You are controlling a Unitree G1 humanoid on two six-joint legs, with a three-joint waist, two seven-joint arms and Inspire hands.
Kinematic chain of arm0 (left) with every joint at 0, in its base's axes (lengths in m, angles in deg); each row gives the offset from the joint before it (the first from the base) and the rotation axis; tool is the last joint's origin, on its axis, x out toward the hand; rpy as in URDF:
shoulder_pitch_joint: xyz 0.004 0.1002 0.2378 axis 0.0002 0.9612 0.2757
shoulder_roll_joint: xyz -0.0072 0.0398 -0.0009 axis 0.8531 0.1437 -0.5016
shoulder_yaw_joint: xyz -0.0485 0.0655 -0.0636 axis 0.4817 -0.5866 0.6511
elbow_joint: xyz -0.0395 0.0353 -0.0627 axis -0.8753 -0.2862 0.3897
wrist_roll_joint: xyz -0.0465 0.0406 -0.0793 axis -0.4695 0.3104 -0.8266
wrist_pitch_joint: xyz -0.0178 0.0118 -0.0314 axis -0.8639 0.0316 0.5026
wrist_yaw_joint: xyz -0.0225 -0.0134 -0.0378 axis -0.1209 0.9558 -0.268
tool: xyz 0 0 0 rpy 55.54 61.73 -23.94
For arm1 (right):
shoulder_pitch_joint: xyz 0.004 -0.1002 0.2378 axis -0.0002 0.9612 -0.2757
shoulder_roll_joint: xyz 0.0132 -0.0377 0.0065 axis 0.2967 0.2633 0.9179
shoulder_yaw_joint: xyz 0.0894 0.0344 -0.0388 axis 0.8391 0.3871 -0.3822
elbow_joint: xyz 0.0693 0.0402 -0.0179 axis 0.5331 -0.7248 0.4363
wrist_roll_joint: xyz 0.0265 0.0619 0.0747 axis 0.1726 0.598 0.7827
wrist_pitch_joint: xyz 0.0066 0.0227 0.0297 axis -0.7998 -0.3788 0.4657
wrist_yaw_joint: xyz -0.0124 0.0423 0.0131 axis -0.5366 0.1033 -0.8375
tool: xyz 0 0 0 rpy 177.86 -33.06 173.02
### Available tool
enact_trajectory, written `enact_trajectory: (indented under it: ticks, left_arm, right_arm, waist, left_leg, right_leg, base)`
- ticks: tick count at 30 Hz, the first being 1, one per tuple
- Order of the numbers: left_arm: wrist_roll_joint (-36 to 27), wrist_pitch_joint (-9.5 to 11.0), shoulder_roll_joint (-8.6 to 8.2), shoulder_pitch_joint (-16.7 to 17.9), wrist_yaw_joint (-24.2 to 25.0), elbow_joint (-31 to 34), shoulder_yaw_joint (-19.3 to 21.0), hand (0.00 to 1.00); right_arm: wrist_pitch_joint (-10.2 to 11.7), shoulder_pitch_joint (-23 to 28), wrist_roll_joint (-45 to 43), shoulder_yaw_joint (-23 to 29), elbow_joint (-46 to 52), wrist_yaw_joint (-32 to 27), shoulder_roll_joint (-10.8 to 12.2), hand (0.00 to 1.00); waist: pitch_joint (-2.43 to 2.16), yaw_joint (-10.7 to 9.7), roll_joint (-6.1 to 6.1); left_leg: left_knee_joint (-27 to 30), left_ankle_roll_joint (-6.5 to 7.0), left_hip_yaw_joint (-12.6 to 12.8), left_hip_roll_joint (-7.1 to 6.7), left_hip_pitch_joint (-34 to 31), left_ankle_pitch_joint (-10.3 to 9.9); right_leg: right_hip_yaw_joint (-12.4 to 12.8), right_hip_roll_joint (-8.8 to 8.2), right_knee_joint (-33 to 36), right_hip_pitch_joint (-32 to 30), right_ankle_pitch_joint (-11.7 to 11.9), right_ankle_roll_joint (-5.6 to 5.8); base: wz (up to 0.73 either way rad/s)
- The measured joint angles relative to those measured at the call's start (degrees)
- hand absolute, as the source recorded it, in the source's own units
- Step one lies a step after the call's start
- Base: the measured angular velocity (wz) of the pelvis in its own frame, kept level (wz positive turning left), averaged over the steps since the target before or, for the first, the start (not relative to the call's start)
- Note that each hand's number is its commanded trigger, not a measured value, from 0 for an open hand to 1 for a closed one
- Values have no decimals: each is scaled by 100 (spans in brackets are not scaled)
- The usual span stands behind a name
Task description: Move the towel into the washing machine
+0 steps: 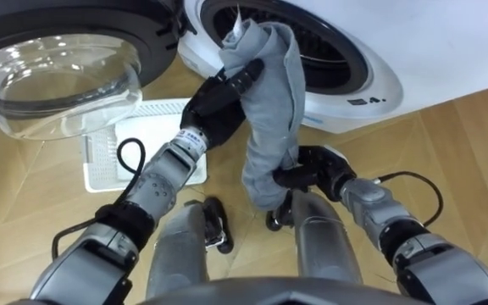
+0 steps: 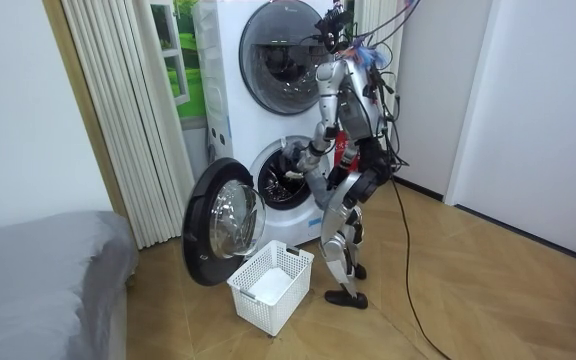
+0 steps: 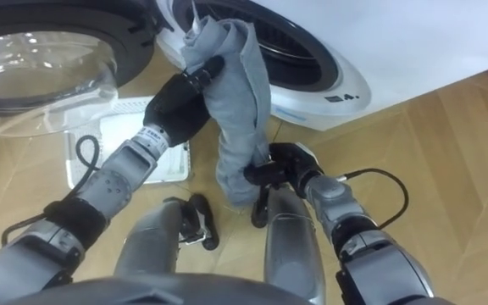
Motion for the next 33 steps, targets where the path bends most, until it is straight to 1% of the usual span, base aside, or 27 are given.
enact_trajectory:
  ticks: [1, 2, 3, 4, 6, 8, 10, 12, 14, 15, 17, 18, 20, 21, 23, 25, 26, 31, 33]
  left_arm:
    - [-11, -1, -18, 10, 1, 0, 31, 0]
    - [-16, -6, -37, 27, 9, -41, 101, 0]
    - [-15, -7, -57, 57, 10, -47, 162, 0]
    - [-21, -6, -81, 127, 12, -46, 270, 0]
    - [-20, -4, -100, 215, 10, -47, 460, 0]
    - [-22, 0, -65, 249, -22, -134, 658, 0]
    - [-1, 14, -20, 259, -72, -311, 769, 0]
    - [31, 29, 15, 303, -190, -514, 872, 0]
    - [301, 58, 63, 431, -343, -675, 907, 0]
    - [366, 57, 62, 459, -394, -708, 907, 0]
    - [622, 57, 59, 599, -622, -712, 889, 0]
    - [732, 64, 64, 622, -686, -714, 892, 0]
    - [1423, 83, 93, 612, -903, -907, 920, 0]
    - [1597, 94, 95, 605, -959, -973, 920, 0]
    - [2136, 177, 100, 651, -1232, -1121, 925, 0]
    - [2392, 180, 103, 699, -1399, -1166, 944, 0]
    - [2547, 180, 100, 743, -1435, -1166, 1019, 0]
    - [2736, 183, 123, 849, -1604, -1171, 1272, 0]
    - [2784, 183, 160, 869, -1656, -1193, 1277, 0]
  right_arm:
    - [1, 35, 3, 29, 6, -1, -12, 100]
    - [1, 89, 3, 85, 5, -7, -24, 100]
    - [-1, 109, 1, 95, 3, -12, -35, 100]
    - [-9, 162, 2, 128, 4, -23, -51, 100]
    - [-9, 269, 8, 201, 11, -64, -52, 100]
    - [-70, 315, 17, 200, 2, -151, -63, 100]
    - [-119, 298, 15, 218, 2, -199, -73, 100]
    - [-120, 287, 52, 254, 2, -208, -74, 100]
    - [-122, 296, 157, 270, 2, -251, -99, 100]
    - [-123, 293, 157, 282, 2, -253, -112, 100]
    - [-126, 289, 260, 314, -5, -263, -192, 100]
    - [-127, 277, 281, 326, -24, -264, -206, 100]
    - [-163, 188, 382, 419, -232, -264, -242, 100]
    - [-187, 188, 405, 416, -246, -266, -264, 100]
    - [-196, 247, 458, 413, -249, -318, -316, 100]
    - [-198, 260, 461, 418, -249, -409, -323, 100]
    - [-198, 256, 460, 422, -248, -451, -325, 100]
    - [-199, 185, 519, 422, -251, -449, -328, 100]
    - [-201, 148, 596, 421, -290, -441, -327, 100]
  waist:
    - [-10, 49, 16]
    - [-29, 114, 48]
    - [-44, 136, 71]
    - [-69, 177, 111]
    - [-74, 282, 119]
    - [-72, 413, 122]
    - [-71, 456, 137]
    - [-70, 460, 139]
    - [-66, 483, 144]
    - [-66, 503, 144]
    - [-62, 607, 149]
    - [-61, 612, 151]
    - [-55, 634, 152]
    - [-54, 652, 151]
    - [-52, 710, 153]
    - [-46, 738, 146]
    - [-44, 747, 142]
    - [-41, 760, 138]
    - [-40, 758, 137]
  left_leg:
    - [-4, 0, -4, 1, -1, 0]
    - [-28, -5, -5, 0, -1, 4]
    - [-46, -6, -5, -2, -1, 9]
    - [-84, -6, -3, -9, 1, 20]
    - [-124, -16, 9, -17, 25, 27]
    - [-161, -40, 9, -19, 24, 44]
    - [-191, -54, -1, -23, 25, 57]
    - [-205, -65, -26, -27, 19, 66]
    - [-208, -81, -93, -37, -7, 77]
    - [-208, -82, -99, -38, -12, 79]
    - [-211, -83, -110, -47, -21, 81]
    - [-224, -79, -115, -56, -22, 90]
    - [-279, -79, -147, -109, -25, 130]
    - [-279, -79, -146, -112, -26, 130]
    - [-283, -78, -147, -119, -30, 129]
    - [-282, -78, -148, -122, -45, 129]
    - [-279, -78, -151, -124, -64, 130]
    - [-246, -75, -175, -125, -198, 134]
    - [-235, -76, -184, -121, -230, 134]
  right_leg:
    - [-4, 3, -6, 0, -2, -2]
    - [-6, 9, -48, 5, -1, -2]
    - [-5, 15, -93, 6, 2, -1]
    - [-7, 16, -92, 6, 9, -1]
    - [-6, 9, -86, -1, 6, -4]
    - [-21, 7, -85, -20, 3, -12]
    - [-74, -2, -85, -20, 3, -17]
    - [-141, 2, -86, -13, -2, -32]
    - [-149, 3, -93, 3, -8, -43]
    - [-149, 3, -95, 1, -9, -45]
    - [-138, 1, -93, -4, -18, -58]
    - [-138, -2, -92, -4, -20, -59]
    - [-154, -44, -99, -6, -23, -60]
    - [-163, -75, -101, -10, -26, -64]
    - [-176, -91, -100, -10, -35, -64]
    - [-181, -96, -100, -21, -44, -60]
    - [-181, -98, -98, -40, -47, -59]
    - [-186, -98, -65, -156, -63, -61]
    - [-193, -94, -61, -182, -67, -64]
  base:
    - [0]
    - [0]
    - [0]
    - [0]
    - [0]
    - [0]
    - [5]
    - [8]
    - [11]
    - [7]
    - [3]
    - [9]
    - [10]
    - [3]
    - [0]
    - [0]
    - [0]
    - [2]
    - [0]
